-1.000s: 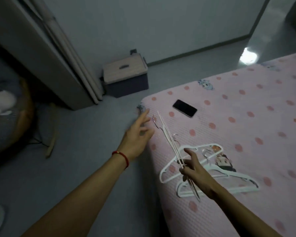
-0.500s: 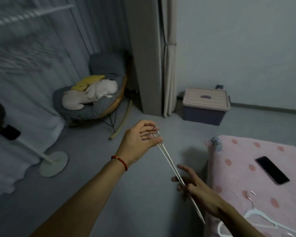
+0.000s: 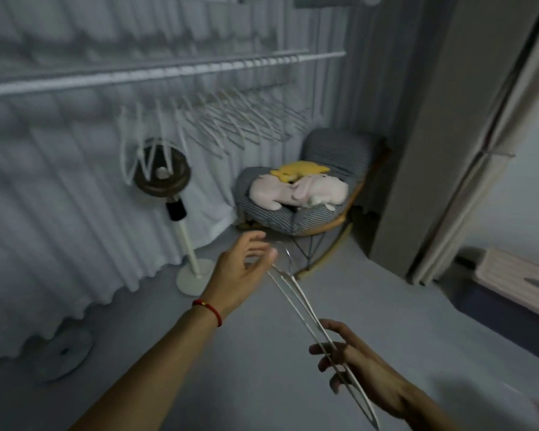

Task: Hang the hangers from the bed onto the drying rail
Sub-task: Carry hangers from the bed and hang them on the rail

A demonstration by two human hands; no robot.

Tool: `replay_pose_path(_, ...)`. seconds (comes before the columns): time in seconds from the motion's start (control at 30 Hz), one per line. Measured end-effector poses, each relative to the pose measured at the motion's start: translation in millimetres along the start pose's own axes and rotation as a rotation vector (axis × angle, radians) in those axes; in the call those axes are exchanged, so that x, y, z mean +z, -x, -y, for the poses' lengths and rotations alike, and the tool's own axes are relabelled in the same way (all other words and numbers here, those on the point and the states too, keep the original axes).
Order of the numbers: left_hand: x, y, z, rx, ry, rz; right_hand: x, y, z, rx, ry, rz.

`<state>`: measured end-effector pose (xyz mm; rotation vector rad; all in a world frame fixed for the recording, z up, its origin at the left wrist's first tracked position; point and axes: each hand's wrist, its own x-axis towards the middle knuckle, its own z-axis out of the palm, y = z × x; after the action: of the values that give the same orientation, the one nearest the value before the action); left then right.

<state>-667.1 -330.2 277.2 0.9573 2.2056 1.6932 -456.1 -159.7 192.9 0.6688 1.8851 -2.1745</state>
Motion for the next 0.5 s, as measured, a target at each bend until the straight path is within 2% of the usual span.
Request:
replay_pose_path(0.23, -149.3, -29.3, 44.7, -0.121, -0.284, -0.440, 98.0, -127.6, 68.5, 0.155, 0.183, 0.264)
replay_pose_path(0.43, -237.4, -44.4, 40.6, -0.192, -0.475, -0.729, 189.8, -203.1, 149.4, 0.118, 0.237, 0.510)
replay_pose_path(0.5, -256.7, -49.9, 32.5, -0.308, -0.466, -0.773, 219.0, -216.4, 184.0, 0.089, 0.193, 0.544)
